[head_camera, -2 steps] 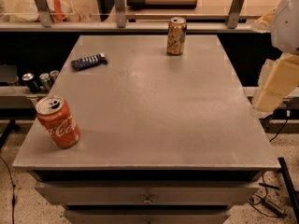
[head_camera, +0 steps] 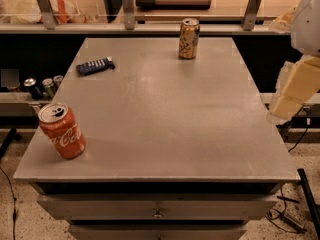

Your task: Move orange can near coke can

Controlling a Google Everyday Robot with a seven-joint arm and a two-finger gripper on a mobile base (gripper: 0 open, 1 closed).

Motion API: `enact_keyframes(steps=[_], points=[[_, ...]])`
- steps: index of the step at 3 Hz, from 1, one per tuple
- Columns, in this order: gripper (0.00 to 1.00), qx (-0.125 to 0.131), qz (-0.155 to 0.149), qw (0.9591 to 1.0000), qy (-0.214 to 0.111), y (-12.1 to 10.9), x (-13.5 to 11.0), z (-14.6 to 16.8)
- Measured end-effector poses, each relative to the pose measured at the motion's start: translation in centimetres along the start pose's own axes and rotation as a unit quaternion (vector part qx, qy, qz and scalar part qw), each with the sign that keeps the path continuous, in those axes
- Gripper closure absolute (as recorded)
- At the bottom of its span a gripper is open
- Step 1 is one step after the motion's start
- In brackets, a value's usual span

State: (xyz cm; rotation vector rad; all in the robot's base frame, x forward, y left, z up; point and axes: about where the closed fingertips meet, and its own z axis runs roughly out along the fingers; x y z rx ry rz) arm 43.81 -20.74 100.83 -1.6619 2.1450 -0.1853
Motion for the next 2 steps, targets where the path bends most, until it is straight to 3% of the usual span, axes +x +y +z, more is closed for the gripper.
enact_keyframes(steps=[1, 2], points=[[0.00, 0.001, 0.021, 0.9995, -0.023, -2.1, 0.1, 1.6], [0.00, 0.006, 0.066, 0.9956, -0.067, -5.0, -0.1, 4.4]])
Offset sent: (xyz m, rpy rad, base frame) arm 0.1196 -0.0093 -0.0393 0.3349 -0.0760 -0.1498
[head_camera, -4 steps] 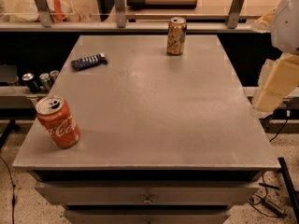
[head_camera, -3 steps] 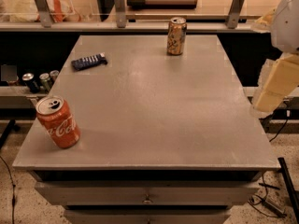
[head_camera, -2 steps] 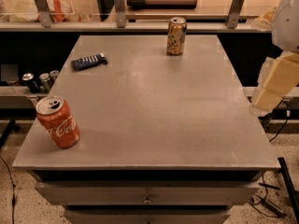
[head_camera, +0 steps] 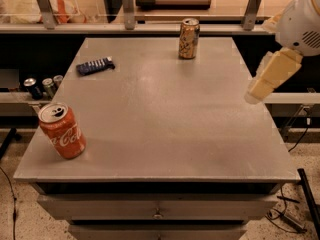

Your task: Move orange can near coke can

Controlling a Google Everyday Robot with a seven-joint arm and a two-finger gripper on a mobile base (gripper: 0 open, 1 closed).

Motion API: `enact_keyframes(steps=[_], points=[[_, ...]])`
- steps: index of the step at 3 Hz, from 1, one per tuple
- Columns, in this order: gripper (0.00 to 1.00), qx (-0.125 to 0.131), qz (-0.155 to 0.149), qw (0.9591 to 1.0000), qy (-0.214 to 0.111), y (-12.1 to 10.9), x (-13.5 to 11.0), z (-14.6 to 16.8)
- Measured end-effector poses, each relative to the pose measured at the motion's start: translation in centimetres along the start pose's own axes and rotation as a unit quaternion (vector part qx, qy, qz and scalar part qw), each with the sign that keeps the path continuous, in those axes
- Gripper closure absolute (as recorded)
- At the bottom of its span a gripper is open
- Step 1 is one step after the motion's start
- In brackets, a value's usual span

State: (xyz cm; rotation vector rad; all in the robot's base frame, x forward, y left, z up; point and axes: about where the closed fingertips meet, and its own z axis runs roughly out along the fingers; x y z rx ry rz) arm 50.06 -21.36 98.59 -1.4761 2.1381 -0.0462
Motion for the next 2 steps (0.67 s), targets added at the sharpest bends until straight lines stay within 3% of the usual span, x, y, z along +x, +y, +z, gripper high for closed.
enact_keyframes(steps=[1, 2], points=[[0.00, 0.021, 0.075, 0.9954, -0.055, -2.5, -0.5, 2.9], [0.00, 0.043, 0.086, 0.9927, -0.074, -3.8, -1.2, 3.0]])
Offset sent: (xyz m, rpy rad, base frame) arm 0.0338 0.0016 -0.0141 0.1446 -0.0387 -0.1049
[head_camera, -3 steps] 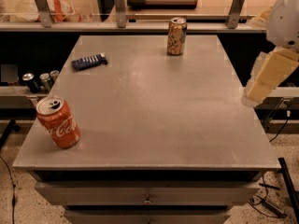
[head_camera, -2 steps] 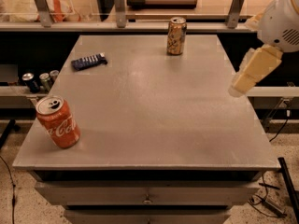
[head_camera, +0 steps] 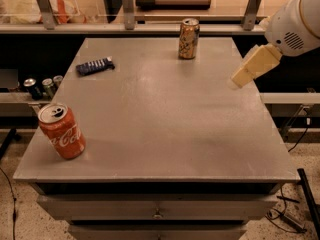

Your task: Move orange can near coke can

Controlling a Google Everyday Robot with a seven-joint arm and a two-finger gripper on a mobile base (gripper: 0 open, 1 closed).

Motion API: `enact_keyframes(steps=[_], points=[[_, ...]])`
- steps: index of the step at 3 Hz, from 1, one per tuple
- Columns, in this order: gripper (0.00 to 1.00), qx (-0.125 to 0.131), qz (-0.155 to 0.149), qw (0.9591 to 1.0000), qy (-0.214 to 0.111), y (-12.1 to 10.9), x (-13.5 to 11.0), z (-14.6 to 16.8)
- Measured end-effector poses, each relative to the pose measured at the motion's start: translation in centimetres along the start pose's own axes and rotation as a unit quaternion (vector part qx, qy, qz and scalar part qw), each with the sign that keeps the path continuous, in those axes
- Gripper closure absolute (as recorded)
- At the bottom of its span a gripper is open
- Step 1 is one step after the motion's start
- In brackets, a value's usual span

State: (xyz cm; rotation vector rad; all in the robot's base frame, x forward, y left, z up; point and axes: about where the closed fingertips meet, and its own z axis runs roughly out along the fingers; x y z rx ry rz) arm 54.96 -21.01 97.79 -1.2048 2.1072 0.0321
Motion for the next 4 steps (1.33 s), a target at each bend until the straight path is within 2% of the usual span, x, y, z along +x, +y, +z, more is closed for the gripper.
enact_keyframes(steps=[1, 2, 3, 4], points=[[0.00, -0.001, -0.001, 1.0000, 0.001, 0.1, 0.0, 0.0], [0.00, 0.009, 0.019, 0.9994, -0.027, -0.7, -0.4, 1.7], [0.00, 0.012, 0.060, 0.9943, -0.087, -2.4, -1.5, 5.3], [0.00, 0.013, 0.105, 0.9852, -0.135, -3.7, -2.1, 8.5]])
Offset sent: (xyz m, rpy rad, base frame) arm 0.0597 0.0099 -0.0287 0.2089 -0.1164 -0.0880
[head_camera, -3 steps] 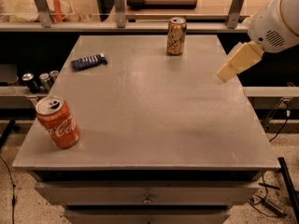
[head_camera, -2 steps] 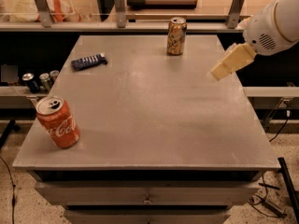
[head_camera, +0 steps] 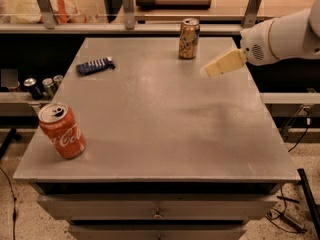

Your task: Move orange can near coke can

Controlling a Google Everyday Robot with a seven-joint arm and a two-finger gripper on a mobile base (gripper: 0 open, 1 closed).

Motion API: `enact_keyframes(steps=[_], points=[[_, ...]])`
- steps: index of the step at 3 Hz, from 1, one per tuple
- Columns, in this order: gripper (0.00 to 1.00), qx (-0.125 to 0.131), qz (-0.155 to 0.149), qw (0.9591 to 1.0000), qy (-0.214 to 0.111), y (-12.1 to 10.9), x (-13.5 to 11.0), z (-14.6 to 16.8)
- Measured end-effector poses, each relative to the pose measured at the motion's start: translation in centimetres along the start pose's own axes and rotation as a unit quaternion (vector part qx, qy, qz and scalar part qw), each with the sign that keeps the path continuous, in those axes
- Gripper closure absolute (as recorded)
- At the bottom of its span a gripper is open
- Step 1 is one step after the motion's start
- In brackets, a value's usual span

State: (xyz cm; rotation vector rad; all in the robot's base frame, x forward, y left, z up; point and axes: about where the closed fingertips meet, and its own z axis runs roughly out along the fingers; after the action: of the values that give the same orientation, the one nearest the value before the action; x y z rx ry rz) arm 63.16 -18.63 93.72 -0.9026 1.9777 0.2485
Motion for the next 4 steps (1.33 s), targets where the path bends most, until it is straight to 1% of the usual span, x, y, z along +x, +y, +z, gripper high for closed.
enact_keyframes(steps=[1, 2, 3, 4], points=[[0.00, 0.008, 0.031, 0.9990, -0.033, -0.8, 0.3, 2.7], [0.00, 0.028, 0.052, 0.9964, -0.061, -2.1, 0.4, 5.4], [0.00, 0.055, 0.063, 0.9938, -0.073, -3.3, 0.2, 7.3], [0.00, 0.082, 0.069, 0.9912, -0.078, -4.6, -0.6, 9.1]])
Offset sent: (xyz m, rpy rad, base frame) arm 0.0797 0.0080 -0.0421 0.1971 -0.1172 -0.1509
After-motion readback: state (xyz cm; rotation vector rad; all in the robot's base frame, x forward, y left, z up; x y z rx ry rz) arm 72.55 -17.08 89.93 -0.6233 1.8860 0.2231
